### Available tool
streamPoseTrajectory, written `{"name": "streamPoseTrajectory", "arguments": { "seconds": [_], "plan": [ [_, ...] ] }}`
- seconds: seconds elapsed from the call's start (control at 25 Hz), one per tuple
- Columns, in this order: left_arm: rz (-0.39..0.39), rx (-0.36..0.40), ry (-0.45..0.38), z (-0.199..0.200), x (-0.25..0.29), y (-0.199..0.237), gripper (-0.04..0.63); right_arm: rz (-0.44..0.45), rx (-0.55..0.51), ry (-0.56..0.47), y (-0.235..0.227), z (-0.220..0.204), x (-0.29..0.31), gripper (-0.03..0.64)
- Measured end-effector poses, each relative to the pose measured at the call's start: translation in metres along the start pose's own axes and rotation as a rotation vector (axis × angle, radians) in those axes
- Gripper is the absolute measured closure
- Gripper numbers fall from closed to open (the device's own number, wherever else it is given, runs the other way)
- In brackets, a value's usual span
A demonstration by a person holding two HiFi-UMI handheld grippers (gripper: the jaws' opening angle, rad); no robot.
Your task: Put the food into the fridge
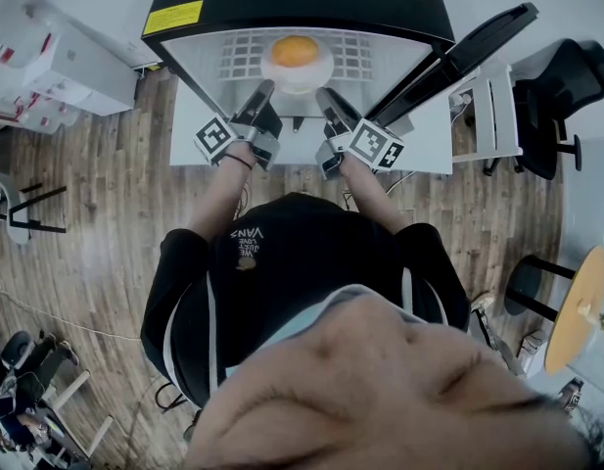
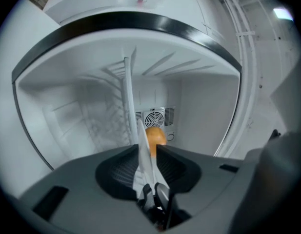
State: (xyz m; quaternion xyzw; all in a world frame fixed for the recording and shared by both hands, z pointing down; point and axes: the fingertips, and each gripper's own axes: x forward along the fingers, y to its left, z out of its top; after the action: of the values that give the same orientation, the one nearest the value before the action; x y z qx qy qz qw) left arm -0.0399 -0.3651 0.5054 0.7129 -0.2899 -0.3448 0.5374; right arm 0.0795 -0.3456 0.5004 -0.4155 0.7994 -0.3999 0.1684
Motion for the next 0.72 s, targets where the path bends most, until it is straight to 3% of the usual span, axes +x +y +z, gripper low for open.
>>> {"name": "streamPoseTrajectory", "arguments": {
  "seconds": [0.28,0.4,0.56,0.72],
  "plan": [
    [-0.009,0.226,0.01,0.001,-0.008,-0.019,0.505,-0.01,-0.1,-0.005,0.005,0.0,-0.005,0.522],
    [0.013,0.3,0.01,-0.001,-0.013,-0.02,0.505,-0.02,-0.134,-0.004,0.004,-0.001,-0.007,0.552],
    [0.072,0.514,0.048,-0.001,-0.021,-0.016,0.506,-0.037,-0.214,0.005,0.006,-0.002,-0.009,0.575],
    [0.094,0.637,0.123,-0.013,-0.022,-0.013,0.506,-0.062,-0.347,0.016,0.005,-0.002,-0.009,0.592]
  ]
}}
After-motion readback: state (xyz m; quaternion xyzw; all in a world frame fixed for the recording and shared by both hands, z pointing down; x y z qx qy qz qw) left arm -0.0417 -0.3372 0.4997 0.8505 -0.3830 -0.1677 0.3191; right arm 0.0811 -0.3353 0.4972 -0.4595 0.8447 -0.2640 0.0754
